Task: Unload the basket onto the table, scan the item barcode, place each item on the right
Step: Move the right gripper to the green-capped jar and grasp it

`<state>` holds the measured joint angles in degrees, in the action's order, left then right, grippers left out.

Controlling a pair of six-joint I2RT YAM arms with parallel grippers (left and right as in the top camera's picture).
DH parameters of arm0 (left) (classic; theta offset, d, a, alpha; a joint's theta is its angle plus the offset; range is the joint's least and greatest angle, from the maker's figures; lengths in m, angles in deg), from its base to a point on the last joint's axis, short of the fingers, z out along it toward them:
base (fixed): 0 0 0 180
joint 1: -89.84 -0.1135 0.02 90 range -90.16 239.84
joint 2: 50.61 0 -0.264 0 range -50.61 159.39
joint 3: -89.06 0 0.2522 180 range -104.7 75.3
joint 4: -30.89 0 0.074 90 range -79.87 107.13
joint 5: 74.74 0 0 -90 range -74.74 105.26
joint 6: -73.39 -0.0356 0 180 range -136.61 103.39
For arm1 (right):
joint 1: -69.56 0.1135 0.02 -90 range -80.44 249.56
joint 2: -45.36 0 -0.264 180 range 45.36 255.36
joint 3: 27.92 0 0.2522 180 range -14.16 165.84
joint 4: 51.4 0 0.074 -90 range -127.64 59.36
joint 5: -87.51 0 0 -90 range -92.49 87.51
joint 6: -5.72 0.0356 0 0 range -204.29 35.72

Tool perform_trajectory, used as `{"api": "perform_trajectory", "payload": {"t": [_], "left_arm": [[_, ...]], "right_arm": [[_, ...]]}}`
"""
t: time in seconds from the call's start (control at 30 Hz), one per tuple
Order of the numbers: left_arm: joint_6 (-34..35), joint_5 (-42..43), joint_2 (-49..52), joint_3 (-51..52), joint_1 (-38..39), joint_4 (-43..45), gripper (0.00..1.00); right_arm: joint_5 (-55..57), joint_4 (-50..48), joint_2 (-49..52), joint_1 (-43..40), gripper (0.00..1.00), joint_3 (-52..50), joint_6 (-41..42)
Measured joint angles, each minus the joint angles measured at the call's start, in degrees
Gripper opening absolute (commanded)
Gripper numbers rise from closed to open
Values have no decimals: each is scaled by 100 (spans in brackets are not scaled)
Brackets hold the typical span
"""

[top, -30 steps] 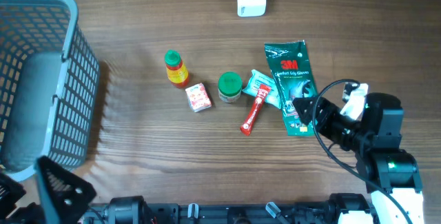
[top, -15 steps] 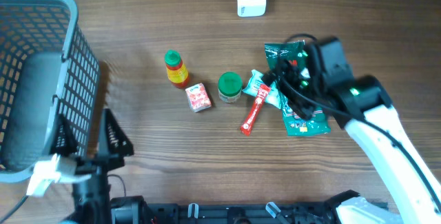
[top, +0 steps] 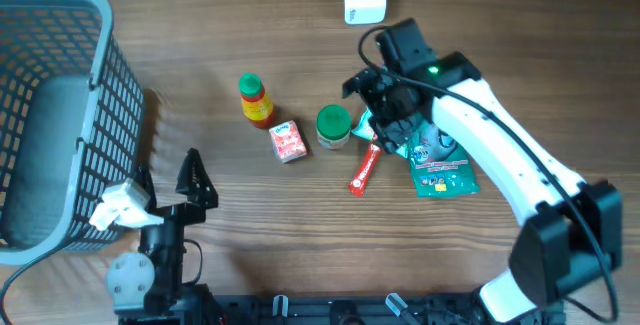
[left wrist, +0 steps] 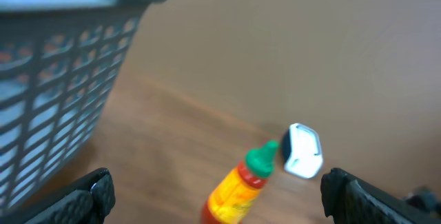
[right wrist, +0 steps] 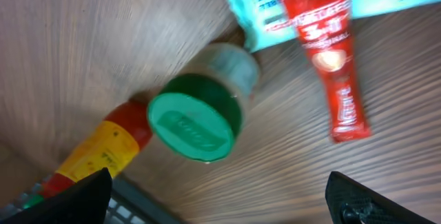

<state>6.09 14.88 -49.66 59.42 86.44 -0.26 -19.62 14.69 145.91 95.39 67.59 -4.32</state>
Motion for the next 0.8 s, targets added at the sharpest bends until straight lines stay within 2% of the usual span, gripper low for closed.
{"api": "perform_trajectory", "payload": {"t": [0.2, 0.5, 0.67, 0.8], "left_arm": [[11, -295, 0, 260, 0, -125, 100], [15, -450, 0, 330, 0, -570, 100], [15, -452, 0, 330, 0, -798, 100], [15, -452, 0, 339, 0, -1049, 100]], "right_arm": [[-46, 92, 608, 186, 99, 748, 463], [-133, 273, 1290, 260, 99, 765, 1023], [-337, -212, 1469, 407, 99, 765, 1613], [-535, -227, 1834, 555, 88, 765, 2041]]}}
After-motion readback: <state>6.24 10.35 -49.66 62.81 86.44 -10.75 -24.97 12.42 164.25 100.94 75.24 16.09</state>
